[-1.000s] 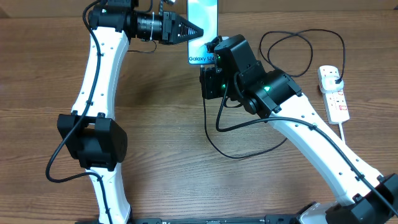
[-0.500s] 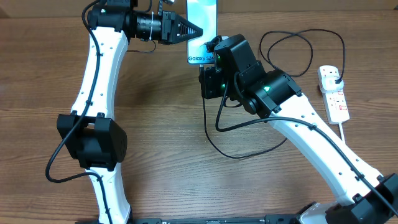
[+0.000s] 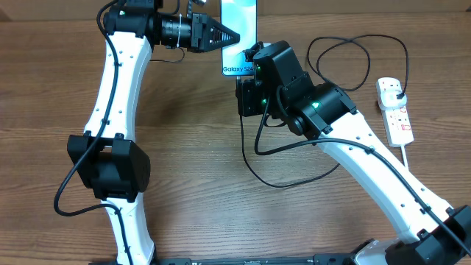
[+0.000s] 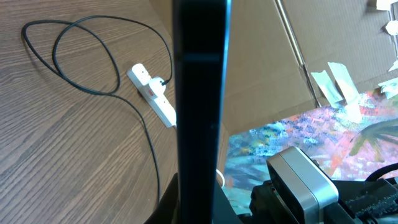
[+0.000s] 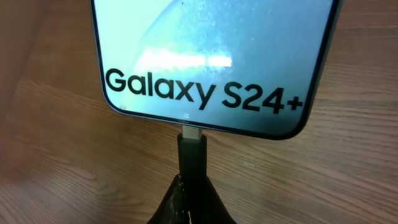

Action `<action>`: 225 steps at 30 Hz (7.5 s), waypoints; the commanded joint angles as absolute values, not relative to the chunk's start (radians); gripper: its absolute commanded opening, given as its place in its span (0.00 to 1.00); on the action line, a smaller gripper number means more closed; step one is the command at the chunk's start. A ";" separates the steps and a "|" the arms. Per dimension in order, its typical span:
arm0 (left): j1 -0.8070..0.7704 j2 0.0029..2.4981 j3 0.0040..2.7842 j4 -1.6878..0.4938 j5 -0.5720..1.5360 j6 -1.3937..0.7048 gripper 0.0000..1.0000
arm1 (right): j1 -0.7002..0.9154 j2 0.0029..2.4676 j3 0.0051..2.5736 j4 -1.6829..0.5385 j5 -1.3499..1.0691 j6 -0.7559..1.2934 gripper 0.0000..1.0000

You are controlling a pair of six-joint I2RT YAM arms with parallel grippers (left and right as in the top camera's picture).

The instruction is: Plug charger to phone and switch on socket

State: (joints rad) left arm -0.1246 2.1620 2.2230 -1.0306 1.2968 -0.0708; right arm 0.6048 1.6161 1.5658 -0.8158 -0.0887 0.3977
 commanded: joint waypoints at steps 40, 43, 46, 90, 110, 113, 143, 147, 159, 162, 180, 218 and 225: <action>-0.131 2.151 2.235 -1.043 1.327 -0.075 0.04 | 0.600 1.615 1.579 -0.746 0.044 0.446 0.04; -0.131 2.151 2.235 -1.043 1.327 -0.075 0.04 | 0.600 1.615 1.579 -0.746 0.056 0.446 0.04; -0.131 2.151 2.235 -1.043 1.327 -0.075 0.04 | 0.600 1.615 1.579 -0.749 0.078 0.454 0.04; -0.152 2.155 2.019 -1.122 0.828 -0.134 0.04 | 0.524 1.615 1.579 -0.882 0.046 0.536 1.00; -0.175 2.232 1.790 -0.952 0.838 -0.163 0.04 | 0.330 1.615 1.577 -1.102 -0.070 0.535 1.00; -0.178 2.254 1.790 -0.934 0.834 -0.165 0.04 | 0.330 1.615 1.577 -1.107 -0.070 0.535 1.00; -0.177 2.356 1.789 -0.928 0.586 -0.225 0.51 | 0.284 1.615 1.577 -1.119 -0.062 0.523 1.00; -0.177 2.356 1.789 -0.931 0.530 -0.225 0.56 | 0.250 1.615 1.577 -1.139 -0.062 0.523 1.00; -0.080 2.342 1.819 -0.972 0.510 -0.196 1.00 | 0.123 1.615 1.577 -1.189 -0.023 0.479 1.00; -0.051 2.307 1.850 -0.993 0.513 -0.151 1.00 | 0.076 1.616 1.577 -1.200 -0.025 0.447 1.00; -0.026 1.976 1.884 -0.892 0.303 -0.040 1.00 | -0.429 1.834 1.578 -1.111 -0.029 0.290 1.00; -0.027 1.977 1.884 -0.892 0.303 -0.041 1.00 | -0.559 2.063 1.570 -0.910 0.085 0.180 1.00; -0.027 1.977 1.884 -0.892 0.303 -0.040 1.00 | -0.569 2.072 1.570 -0.892 -0.002 0.158 1.00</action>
State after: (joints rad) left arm -0.0200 1.9713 1.8866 -0.8936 0.3096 -0.0666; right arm -0.5804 2.0621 1.5631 -0.9028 0.0399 0.1738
